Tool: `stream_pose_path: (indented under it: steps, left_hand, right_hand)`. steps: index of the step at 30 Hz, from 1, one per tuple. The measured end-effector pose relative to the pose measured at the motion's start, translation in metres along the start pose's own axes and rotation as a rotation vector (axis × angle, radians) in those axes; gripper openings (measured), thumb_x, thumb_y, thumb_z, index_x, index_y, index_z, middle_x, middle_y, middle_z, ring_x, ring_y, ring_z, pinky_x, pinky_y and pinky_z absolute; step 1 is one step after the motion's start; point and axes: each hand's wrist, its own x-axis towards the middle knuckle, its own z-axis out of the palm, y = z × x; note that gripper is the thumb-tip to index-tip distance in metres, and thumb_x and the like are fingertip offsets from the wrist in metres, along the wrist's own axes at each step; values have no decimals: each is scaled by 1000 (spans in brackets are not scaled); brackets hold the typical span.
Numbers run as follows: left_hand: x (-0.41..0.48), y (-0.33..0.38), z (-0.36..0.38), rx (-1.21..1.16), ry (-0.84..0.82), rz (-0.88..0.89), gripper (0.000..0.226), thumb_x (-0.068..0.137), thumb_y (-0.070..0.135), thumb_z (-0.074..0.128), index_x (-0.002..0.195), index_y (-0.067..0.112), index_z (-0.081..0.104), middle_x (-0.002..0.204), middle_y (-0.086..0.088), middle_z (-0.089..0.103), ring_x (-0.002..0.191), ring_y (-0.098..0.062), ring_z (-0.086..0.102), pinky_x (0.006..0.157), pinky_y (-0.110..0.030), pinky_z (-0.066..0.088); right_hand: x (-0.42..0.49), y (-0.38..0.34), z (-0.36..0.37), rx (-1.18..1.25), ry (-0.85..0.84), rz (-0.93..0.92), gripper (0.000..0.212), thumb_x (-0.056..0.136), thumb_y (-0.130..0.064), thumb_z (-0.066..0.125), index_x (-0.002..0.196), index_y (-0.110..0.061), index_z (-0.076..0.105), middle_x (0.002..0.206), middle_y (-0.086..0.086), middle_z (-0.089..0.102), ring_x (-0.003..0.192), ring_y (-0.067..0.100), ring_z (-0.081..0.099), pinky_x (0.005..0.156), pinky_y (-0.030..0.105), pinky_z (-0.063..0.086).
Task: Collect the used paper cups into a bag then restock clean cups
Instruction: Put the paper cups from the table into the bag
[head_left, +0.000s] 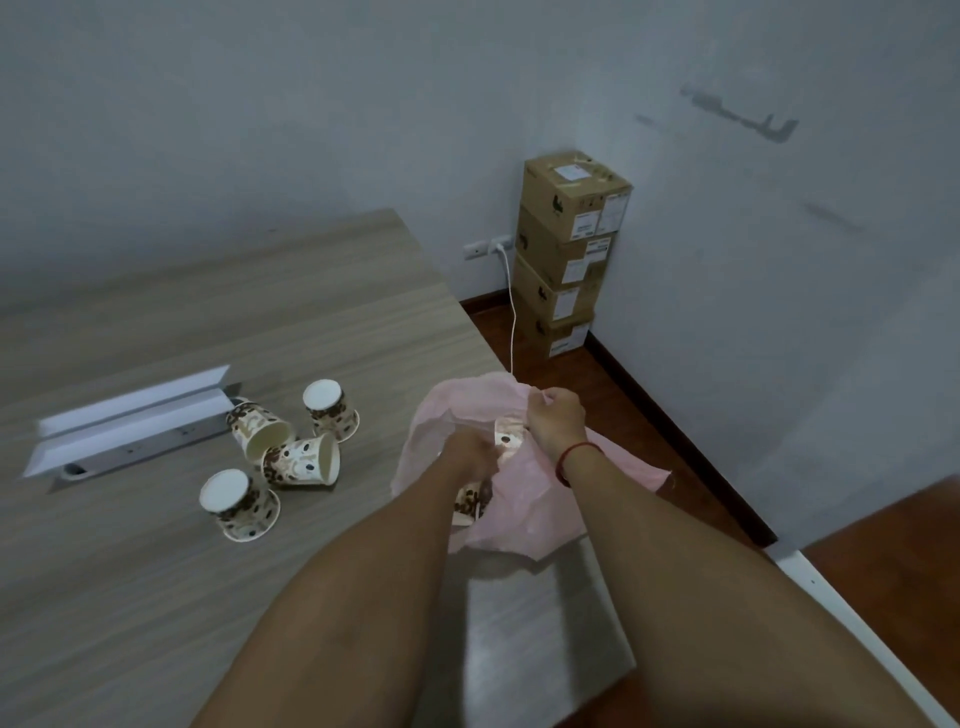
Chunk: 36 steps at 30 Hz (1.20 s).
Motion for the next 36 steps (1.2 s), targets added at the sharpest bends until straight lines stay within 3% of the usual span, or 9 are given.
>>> stream_pose_path:
  steps: [4, 7, 11, 15, 17, 22, 24, 31, 36]
  left_hand:
    - [-2, -15, -38, -53, 143, -60, 29, 92, 10, 53, 105, -11, 68, 107, -27, 69, 105, -36, 66, 79, -38, 53]
    - [1, -30, -67, -57, 225, -76, 28, 90, 9, 55, 100, -12, 70, 105, -30, 69, 103, -36, 68, 77, -38, 53]
    - [5, -51, -95, 3, 320, -105, 24, 88, 8, 55, 94, -8, 71, 101, -24, 72, 102, -31, 68, 80, -34, 51]
    - [13, -72, -122, 100, 419, -182, 33, 86, 18, 60, 116, 5, 65, 121, -16, 65, 116, -33, 60, 98, -37, 48]
    - [23, -84, -135, 168, 418, -230, 45, 86, 22, 61, 130, 12, 55, 135, -16, 53, 126, -34, 50, 105, -39, 43]
    - [51, -109, -149, 181, 346, -311, 63, 86, 25, 62, 144, 21, 36, 149, -18, 28, 136, -41, 32, 110, -45, 32]
    - [61, -121, -148, 153, 294, -320, 68, 85, 26, 63, 146, 25, 33, 150, -17, 26, 137, -40, 31, 111, -45, 31]
    - [81, -138, -142, 206, 365, -274, 53, 90, 27, 64, 139, 25, 44, 143, -18, 29, 128, -41, 40, 105, -44, 37]
    - [79, -135, -135, 197, 350, -203, 52, 84, 29, 69, 131, 14, 50, 133, -19, 47, 123, -39, 49, 101, -41, 42]
  right_hand:
    - [-1, -11, 12, 9, 5, 3, 25, 94, -19, 45, 97, -4, 65, 99, 13, 62, 95, 29, 58, 90, 35, 48]
    - [0, -17, 28, -4, -10, -15, 18, 94, -20, 45, 89, -9, 58, 97, 16, 60, 94, 29, 59, 81, 30, 43]
    - [2, -23, 47, -12, -16, 5, 21, 93, -19, 44, 94, -5, 59, 100, 18, 58, 100, 32, 59, 83, 34, 44]
    - [8, -28, 66, -30, 2, 0, 23, 92, -18, 45, 97, -4, 63, 102, 19, 60, 98, 33, 60, 86, 36, 46]
    - [12, -28, 74, -21, 10, 4, 17, 92, -18, 45, 90, -9, 59, 94, 14, 55, 88, 27, 55, 80, 34, 43]
    - [26, -23, 88, -42, 41, 32, 26, 92, -22, 45, 99, -4, 62, 102, 14, 58, 97, 29, 57, 86, 37, 45]
    - [32, -20, 90, -66, 40, 42, 18, 91, -23, 45, 84, -11, 56, 96, 12, 52, 89, 25, 51, 80, 33, 41]
    - [41, -11, 91, -112, 61, 56, 7, 91, -21, 44, 89, -15, 46, 91, 7, 46, 87, 17, 43, 77, 26, 31]
    - [39, -10, 90, -106, 56, 60, 8, 90, -23, 45, 89, -15, 45, 91, 7, 45, 86, 18, 43, 78, 27, 32]
